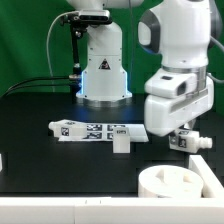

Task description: Assemble stool

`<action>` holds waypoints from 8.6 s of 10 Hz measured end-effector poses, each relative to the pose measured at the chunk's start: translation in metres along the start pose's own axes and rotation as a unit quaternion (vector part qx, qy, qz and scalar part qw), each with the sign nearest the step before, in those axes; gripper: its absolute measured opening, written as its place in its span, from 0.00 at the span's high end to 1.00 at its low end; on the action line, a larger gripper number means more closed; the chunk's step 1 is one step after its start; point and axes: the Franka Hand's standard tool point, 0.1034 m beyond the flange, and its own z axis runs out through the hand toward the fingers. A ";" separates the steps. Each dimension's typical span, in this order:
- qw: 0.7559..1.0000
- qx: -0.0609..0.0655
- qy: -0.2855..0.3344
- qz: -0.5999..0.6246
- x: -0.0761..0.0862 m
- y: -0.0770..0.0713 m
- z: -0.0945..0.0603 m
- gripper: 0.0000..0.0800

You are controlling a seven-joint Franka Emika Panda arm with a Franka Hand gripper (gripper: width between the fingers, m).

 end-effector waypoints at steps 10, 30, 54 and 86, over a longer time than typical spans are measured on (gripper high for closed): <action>0.876 -0.064 0.023 -0.478 -0.009 0.014 -0.001 0.60; 0.864 -0.137 0.069 -0.479 0.037 0.005 -0.041 0.19; 0.796 0.013 0.110 0.595 0.005 0.058 -0.042 0.19; 0.703 0.310 -0.328 0.550 -0.019 0.023 -0.005 0.60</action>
Offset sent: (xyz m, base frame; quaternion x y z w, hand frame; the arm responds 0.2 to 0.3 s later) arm 0.0000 0.0000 0.0000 0.0000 0.0000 -0.1938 0.9810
